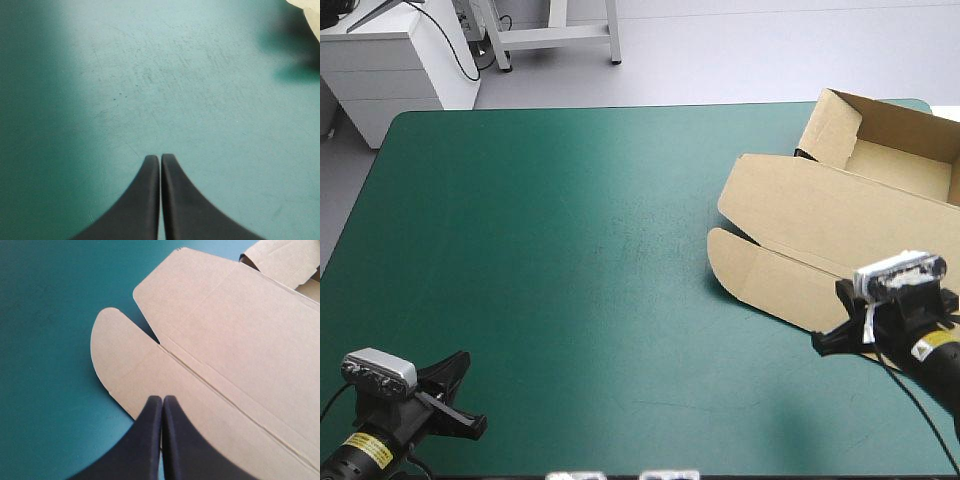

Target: Fold the box

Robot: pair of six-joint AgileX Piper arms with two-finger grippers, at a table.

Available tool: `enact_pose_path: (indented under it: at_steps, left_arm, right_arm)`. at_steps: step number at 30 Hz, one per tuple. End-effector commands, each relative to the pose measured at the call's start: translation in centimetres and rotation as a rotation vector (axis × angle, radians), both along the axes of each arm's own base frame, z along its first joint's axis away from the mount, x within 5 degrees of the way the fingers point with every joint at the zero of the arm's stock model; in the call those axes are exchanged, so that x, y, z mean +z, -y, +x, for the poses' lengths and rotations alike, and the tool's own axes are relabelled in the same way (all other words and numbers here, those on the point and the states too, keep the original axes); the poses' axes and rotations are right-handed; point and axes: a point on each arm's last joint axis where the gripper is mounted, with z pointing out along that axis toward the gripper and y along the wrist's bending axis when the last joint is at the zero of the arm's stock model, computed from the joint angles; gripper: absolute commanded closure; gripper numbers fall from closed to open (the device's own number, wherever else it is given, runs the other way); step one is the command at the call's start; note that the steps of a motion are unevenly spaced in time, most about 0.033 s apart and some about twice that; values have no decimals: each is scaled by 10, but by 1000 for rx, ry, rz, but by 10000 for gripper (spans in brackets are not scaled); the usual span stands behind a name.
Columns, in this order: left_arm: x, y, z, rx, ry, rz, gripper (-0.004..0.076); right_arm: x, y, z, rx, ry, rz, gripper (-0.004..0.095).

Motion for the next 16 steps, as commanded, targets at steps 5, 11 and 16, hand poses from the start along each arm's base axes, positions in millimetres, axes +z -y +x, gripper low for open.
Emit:
enact_pose_path:
  at_steps: [5,11,16]
  left_arm:
    - [12,2,2,-3,62,-48,733]
    - [13,-1,2,32,44,-53,732]
    - [13,-1,2,31,41,-54,732]
  right_arm:
    - [-37,9,-34,-87,132,31,928]
    - [-50,17,-63,-142,235,49,928]
    - [-59,18,-78,-142,249,50,928]
